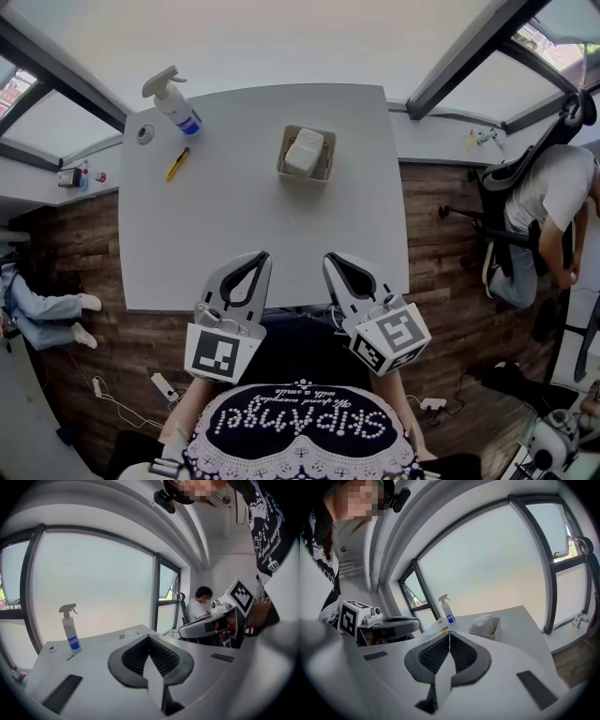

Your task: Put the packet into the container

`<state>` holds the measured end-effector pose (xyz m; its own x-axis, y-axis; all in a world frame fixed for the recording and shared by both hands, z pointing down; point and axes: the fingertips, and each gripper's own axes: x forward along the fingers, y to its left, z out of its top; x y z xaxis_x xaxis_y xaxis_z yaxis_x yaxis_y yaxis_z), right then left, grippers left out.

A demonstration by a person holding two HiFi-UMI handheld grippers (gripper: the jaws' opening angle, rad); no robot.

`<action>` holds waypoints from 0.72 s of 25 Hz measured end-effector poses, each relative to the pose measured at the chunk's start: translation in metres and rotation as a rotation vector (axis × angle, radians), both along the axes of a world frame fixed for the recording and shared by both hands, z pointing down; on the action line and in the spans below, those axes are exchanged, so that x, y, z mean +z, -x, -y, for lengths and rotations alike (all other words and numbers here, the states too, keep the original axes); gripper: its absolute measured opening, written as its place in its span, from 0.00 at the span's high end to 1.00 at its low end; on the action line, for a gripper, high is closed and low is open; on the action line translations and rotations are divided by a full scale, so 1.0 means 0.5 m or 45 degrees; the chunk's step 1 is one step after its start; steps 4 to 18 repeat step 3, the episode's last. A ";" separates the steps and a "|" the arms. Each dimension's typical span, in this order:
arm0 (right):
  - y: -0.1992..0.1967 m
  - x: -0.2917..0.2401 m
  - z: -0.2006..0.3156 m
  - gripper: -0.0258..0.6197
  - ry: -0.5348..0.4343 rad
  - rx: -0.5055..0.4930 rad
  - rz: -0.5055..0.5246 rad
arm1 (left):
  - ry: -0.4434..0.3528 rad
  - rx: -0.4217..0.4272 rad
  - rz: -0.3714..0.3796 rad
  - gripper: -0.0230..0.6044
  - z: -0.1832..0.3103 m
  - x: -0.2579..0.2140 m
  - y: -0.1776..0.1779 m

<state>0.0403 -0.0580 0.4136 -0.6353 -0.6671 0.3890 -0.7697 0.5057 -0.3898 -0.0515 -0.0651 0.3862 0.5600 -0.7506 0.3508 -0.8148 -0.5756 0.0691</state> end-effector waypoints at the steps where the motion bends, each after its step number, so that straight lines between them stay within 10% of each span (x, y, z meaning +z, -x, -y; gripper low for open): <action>1: 0.000 0.000 0.000 0.93 0.001 0.001 0.000 | 0.000 0.001 0.000 0.95 -0.001 0.000 0.000; 18: -0.001 0.000 -0.001 0.93 0.001 0.003 0.000 | 0.003 0.001 -0.001 0.95 -0.002 0.000 0.000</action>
